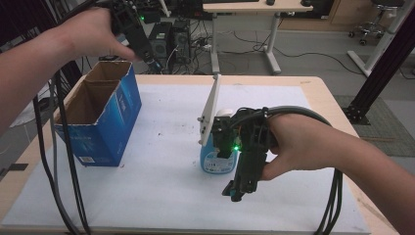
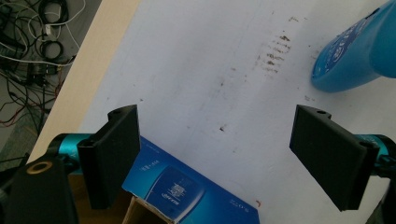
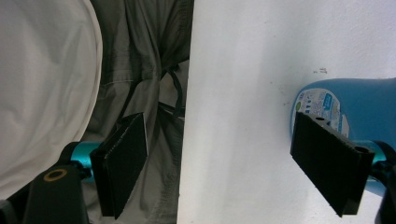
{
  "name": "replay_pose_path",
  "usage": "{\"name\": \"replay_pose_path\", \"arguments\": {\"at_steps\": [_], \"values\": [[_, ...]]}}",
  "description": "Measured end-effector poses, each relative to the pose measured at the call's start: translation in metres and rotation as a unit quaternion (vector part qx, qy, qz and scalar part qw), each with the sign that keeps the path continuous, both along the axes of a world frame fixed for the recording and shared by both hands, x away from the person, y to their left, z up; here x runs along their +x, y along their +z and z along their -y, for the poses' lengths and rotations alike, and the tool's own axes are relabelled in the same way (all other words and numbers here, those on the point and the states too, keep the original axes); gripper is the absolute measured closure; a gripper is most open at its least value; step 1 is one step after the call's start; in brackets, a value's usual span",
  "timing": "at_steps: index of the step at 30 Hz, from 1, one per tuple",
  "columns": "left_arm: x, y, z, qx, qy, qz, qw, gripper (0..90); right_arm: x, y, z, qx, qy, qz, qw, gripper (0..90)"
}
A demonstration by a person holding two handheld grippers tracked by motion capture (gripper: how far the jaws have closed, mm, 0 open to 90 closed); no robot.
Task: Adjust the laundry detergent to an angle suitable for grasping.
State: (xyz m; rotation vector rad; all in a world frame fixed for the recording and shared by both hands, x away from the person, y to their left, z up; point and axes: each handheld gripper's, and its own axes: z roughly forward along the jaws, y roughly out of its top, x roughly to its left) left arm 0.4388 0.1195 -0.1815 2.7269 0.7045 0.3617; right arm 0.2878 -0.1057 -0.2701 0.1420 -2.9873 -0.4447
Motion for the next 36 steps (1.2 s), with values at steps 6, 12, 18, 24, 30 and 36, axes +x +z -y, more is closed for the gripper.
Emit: {"name": "replay_pose_path", "arguments": {"at_steps": [6,12,18,24,30,36], "values": [[-0.001,0.0,0.0,-0.002,-0.001,0.001,1.0,16.5,-0.001,0.001,0.002,0.005,0.001,-0.003,1.0,18.5],[-0.001,0.0,-0.001,0.0,-0.002,0.001,1.0,16.5,0.001,0.001,0.008,0.019,0.0,-0.006,0.9998,18.5],[0.0,-0.001,0.0,0.001,-0.001,-0.001,1.0,16.5,0.003,0.007,0.013,0.035,-0.004,-0.005,0.9994,18.5],[-0.002,-0.001,0.0,0.0,-0.003,0.0,1.0,16.5,0.004,0.009,0.017,0.043,-0.006,-0.006,0.999,18.5],[-0.004,0.0,-0.001,-0.001,-0.003,0.001,1.0,16.5,0.004,0.009,0.017,0.044,-0.005,-0.004,0.999,18.5],[-0.005,0.0,-0.001,0.001,-0.005,0.0,1.0,16.5,0.003,0.01,0.013,0.04,0.002,-0.004,0.9992,18.5]]}}
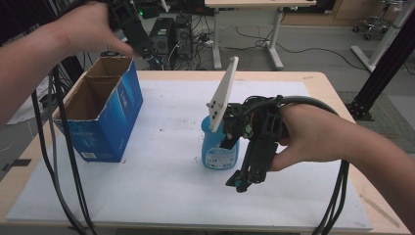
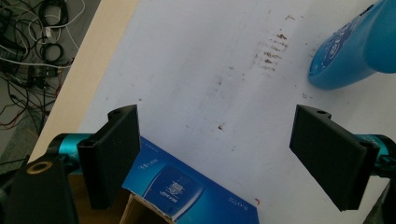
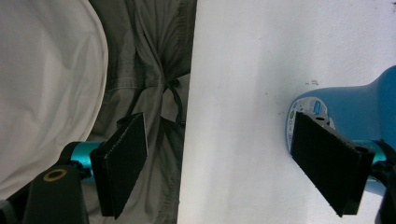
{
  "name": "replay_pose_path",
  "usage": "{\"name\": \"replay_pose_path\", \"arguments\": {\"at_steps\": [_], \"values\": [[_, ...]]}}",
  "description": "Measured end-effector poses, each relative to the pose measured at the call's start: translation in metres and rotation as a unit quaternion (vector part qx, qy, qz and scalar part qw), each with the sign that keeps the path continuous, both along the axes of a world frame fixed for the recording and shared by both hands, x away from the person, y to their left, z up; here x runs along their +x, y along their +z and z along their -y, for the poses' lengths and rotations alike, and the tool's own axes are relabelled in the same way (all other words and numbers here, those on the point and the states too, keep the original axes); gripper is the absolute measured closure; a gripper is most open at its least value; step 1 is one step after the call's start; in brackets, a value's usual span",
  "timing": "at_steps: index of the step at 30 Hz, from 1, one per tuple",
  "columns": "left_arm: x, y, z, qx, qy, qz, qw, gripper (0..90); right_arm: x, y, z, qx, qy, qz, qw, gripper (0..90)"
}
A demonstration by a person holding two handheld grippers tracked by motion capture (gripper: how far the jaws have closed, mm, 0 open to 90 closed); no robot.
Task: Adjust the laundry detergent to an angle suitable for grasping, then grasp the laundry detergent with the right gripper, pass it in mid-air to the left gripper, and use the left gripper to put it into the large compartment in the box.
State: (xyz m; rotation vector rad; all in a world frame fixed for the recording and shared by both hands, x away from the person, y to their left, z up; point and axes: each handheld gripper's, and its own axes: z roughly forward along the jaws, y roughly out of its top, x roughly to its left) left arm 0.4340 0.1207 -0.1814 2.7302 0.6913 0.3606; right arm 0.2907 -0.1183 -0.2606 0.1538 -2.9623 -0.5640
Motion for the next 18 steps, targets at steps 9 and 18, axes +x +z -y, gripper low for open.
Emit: {"name": "replay_pose_path", "arguments": {"at_steps": [9,18], "values": [[-0.0005,-0.0011,-0.0002,0.0,-0.002,0.0,1.0,16.5,-0.0004,-0.0025,-0.0011,0.0,0.002,0.001,1.0,18.5],[-0.0007,-0.003,0.0001,0.001,-0.008,-0.006,0.9999,16.5,0.0038,-0.0012,0.0021,0.009,0.0,-0.003,1.0,18.5]]}}
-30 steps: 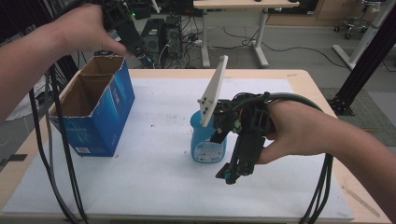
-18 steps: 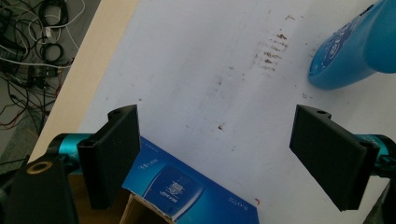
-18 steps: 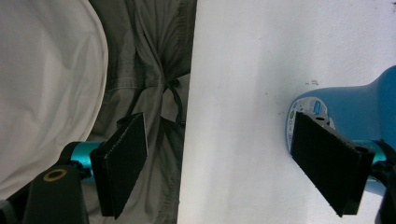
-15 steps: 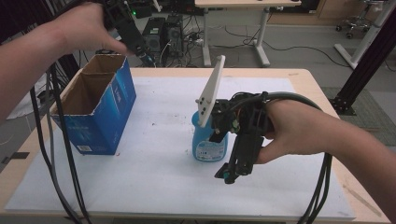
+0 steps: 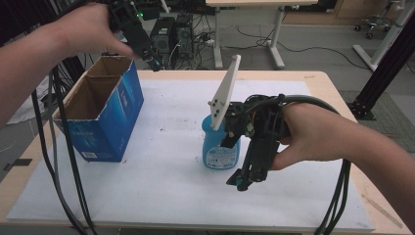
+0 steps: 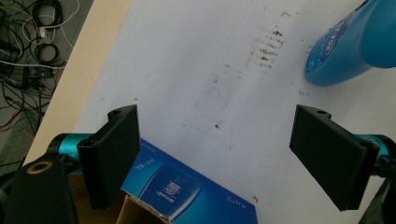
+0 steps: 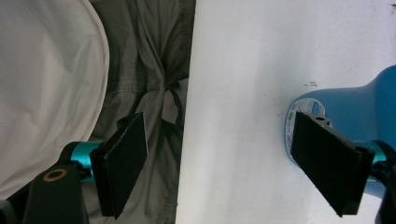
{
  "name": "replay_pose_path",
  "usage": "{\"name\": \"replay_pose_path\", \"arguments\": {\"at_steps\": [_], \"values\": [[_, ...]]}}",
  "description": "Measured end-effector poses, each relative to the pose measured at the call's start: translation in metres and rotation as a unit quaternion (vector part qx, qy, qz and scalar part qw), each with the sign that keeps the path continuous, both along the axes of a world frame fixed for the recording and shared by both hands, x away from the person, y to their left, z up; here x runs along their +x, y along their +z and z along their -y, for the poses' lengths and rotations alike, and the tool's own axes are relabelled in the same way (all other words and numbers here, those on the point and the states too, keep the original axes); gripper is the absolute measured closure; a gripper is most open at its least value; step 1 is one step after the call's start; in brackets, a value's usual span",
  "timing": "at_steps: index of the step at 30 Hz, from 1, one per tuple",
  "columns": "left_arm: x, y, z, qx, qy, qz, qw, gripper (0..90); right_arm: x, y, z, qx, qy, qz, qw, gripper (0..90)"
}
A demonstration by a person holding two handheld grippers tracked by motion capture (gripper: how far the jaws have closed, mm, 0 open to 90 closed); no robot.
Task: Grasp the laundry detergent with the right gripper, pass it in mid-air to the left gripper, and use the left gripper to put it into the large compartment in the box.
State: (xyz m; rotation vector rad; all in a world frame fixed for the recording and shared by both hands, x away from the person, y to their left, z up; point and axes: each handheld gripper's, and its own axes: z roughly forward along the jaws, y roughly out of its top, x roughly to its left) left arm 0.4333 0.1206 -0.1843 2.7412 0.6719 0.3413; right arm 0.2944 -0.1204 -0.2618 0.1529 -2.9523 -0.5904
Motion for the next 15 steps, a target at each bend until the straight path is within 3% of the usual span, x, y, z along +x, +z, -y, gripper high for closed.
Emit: {"name": "replay_pose_path", "arguments": {"at_steps": [7,9,15], "values": [[-0.001,0.0,-0.001,-0.004,0.0,0.002,1.0,16.5,0.005,0.006,0.012,0.03,-0.003,-0.009,0.9995,18.4],[-0.002,0.0,-0.001,-0.003,-0.002,0.001,1.0,16.5,0.008,0.011,0.02,0.052,-0.006,-0.013,0.9985,18.4],[-0.004,0.0,-0.001,-0.002,-0.003,0.002,1.0,16.5,0.014,0.02,0.036,0.079,-0.014,-0.009,0.9967,18.4]]}}
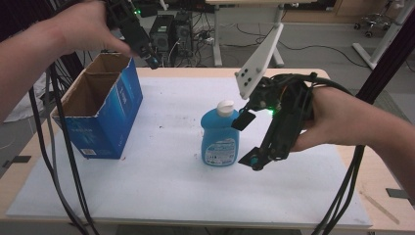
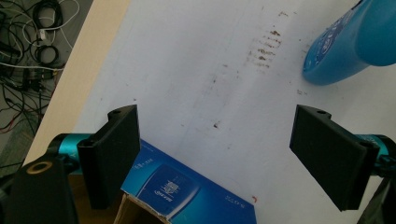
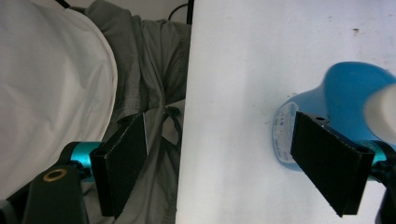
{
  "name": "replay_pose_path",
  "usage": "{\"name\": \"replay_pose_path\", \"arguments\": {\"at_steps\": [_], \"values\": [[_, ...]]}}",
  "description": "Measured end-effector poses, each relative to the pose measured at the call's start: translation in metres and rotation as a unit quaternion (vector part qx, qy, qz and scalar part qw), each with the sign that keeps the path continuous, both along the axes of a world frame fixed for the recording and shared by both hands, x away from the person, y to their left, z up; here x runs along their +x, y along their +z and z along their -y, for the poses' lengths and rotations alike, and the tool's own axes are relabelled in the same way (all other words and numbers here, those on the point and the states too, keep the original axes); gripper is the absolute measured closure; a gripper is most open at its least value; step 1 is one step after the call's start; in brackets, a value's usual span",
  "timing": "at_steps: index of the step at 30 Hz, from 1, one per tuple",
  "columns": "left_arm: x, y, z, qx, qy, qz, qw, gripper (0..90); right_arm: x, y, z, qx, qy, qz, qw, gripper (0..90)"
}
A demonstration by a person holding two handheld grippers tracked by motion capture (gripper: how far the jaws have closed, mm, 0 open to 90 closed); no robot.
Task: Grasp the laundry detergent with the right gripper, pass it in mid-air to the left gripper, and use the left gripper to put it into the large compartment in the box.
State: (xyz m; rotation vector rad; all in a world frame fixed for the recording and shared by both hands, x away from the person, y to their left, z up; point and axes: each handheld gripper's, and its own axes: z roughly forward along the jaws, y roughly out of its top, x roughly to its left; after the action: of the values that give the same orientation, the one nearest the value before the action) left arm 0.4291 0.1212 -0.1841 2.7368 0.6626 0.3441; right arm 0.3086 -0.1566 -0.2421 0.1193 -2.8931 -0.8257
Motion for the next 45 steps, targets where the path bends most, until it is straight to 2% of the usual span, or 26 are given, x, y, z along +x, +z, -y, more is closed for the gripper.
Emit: {"name": "replay_pose_path", "arguments": {"at_steps": [4,5,10,19,26,31,45], "values": [[-0.001,0.001,-0.001,0.001,0.0,0.0,1.0,16.5,0.002,0.004,0.006,0.007,-0.006,0.003,1.0,18.4],[-0.002,0.001,-0.001,0.0,0.001,0.001,1.0,16.5,0.006,0.008,0.014,0.019,-0.012,0.007,0.9997,18.4],[-0.003,0.002,-0.002,-0.001,0.0,0.003,1.0,16.4,0.015,0.01,0.024,0.03,-0.025,0.011,0.9992,18.4],[-0.004,0.001,-0.004,0.001,0.0,0.002,1.0,16.5,0.03,0.005,0.032,0.033,-0.043,0.021,0.9983,18.4],[-0.007,0.0,-0.004,0.001,-0.003,0.001,1.0,16.4,0.045,-0.004,0.035,0.033,-0.055,0.027,0.9976,18.4],[-0.008,0.0,-0.003,0.002,-0.007,0.004,1.0,16.4,0.054,-0.015,0.037,0.039,-0.067,0.022,0.9968,18.4],[-0.009,0.0,-0.002,0.002,-0.01,0.003,0.9999,16.5,0.069,-0.038,0.034,0.04,-0.078,0.014,0.9961,18.4]]}}
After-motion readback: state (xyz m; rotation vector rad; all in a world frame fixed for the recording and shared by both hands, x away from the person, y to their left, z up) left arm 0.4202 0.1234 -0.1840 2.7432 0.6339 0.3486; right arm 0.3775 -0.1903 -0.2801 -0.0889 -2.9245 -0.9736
